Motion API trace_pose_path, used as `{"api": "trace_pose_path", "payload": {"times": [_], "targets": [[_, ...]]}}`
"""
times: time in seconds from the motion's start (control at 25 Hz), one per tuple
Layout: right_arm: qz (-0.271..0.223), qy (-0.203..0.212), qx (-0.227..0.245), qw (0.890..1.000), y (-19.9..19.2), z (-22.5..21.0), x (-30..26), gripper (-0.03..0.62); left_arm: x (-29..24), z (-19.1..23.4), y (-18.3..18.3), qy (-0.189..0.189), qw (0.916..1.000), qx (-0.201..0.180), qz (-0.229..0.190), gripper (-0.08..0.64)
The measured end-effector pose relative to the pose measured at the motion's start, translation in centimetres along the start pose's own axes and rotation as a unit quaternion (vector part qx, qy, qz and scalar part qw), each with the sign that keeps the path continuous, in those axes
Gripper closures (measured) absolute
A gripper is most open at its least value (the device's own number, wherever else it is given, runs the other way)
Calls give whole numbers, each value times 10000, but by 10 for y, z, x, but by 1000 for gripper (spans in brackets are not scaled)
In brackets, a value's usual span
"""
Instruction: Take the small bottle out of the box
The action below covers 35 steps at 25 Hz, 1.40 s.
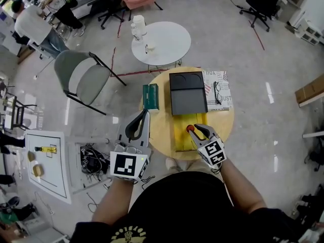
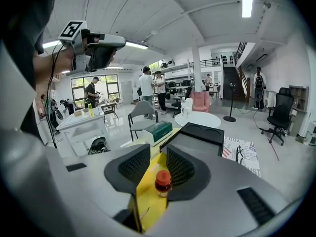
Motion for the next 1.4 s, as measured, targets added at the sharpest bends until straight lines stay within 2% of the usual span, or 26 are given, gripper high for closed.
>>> {"api": "trace_pose_path", "payload": {"times": [0.6, 1.04, 1.24, 1.4], "targets": [[489, -4, -95, 9988, -46, -15, -29, 443, 5, -3, -10, -118, 9997, -117, 188, 546], [738, 46, -146, 9972, -72, -22, -51, 428, 9, 3, -22, -22, 9993, -152, 353, 546], [745, -92, 59, 9972, -74, -25, -56, 445, 11, 6, -27, 17, 9990, -141, 430, 546], [873, -53, 168, 9960, -75, -25, -57, 448, 10, 8, -28, 24, 9991, -93, 418, 546]]}}
Point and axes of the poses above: the fingertips, and each gripper's own axes: x backward along the fingers, z to its left, y out of its top, the point moved 4 cm from there along x, backward along the fingers, and after that the axes turned 12 degrees about y, right-handed, at the moved point
